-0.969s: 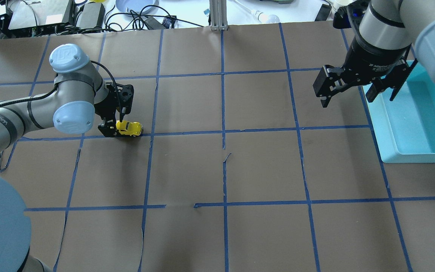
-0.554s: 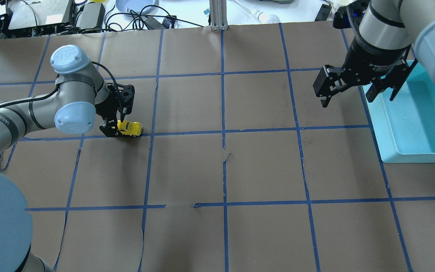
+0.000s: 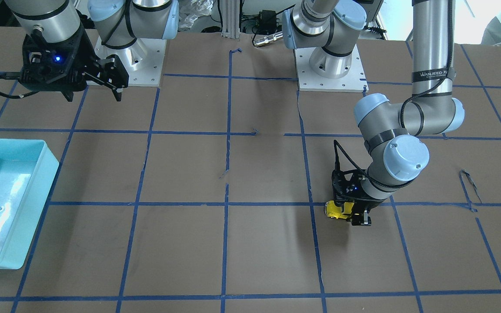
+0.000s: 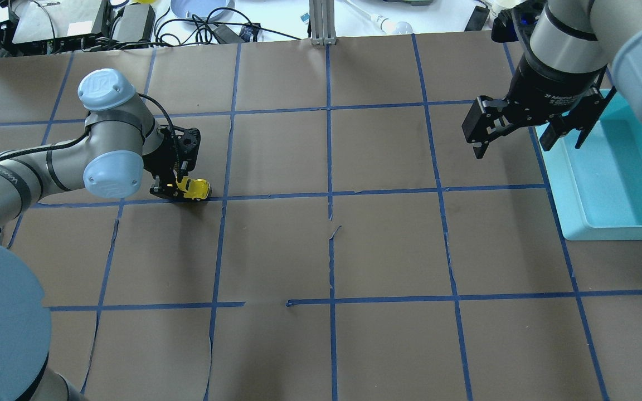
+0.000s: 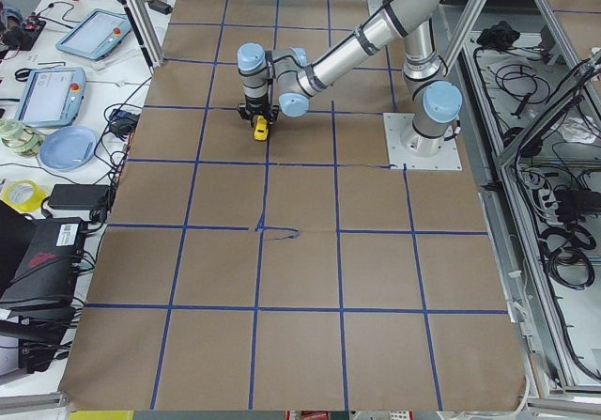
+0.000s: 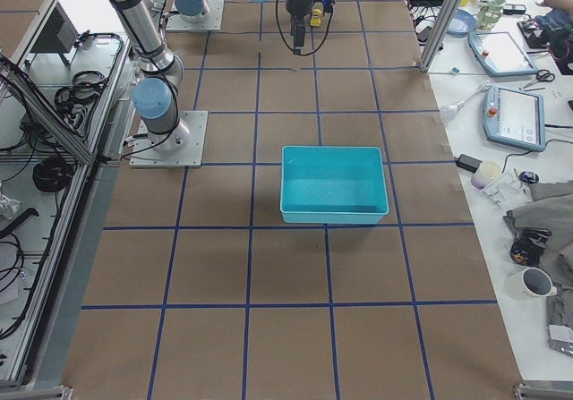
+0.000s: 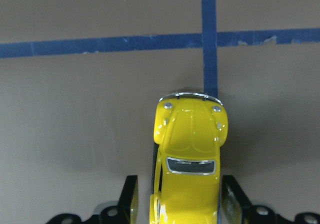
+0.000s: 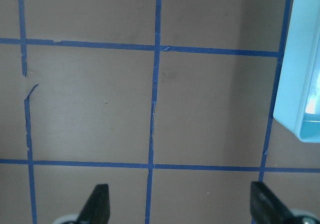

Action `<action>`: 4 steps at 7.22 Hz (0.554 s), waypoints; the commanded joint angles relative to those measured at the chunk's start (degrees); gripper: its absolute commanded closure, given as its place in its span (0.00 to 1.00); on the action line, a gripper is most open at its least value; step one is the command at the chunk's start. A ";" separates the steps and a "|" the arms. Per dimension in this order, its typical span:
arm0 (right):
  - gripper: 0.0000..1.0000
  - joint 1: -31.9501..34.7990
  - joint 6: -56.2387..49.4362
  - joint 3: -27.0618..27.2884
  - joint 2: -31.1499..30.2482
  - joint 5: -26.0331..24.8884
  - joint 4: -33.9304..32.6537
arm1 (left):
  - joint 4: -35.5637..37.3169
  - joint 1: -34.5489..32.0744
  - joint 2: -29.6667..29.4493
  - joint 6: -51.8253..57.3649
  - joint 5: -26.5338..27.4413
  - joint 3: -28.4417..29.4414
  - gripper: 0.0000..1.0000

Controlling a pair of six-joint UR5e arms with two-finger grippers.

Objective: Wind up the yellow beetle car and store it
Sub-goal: 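Pull the held car backward along the table with the left gripper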

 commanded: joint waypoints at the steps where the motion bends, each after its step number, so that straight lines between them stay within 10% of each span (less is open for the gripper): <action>1: 0.00 0.00 -0.06 0.00 0.00 0.00 -0.21 | 0.05 0.00 -0.25 0.08 0.10 -0.03 0.68; 4: 0.00 0.00 -0.06 0.00 0.00 0.00 -0.30 | 0.13 1.22 -0.25 0.17 0.36 0.14 0.77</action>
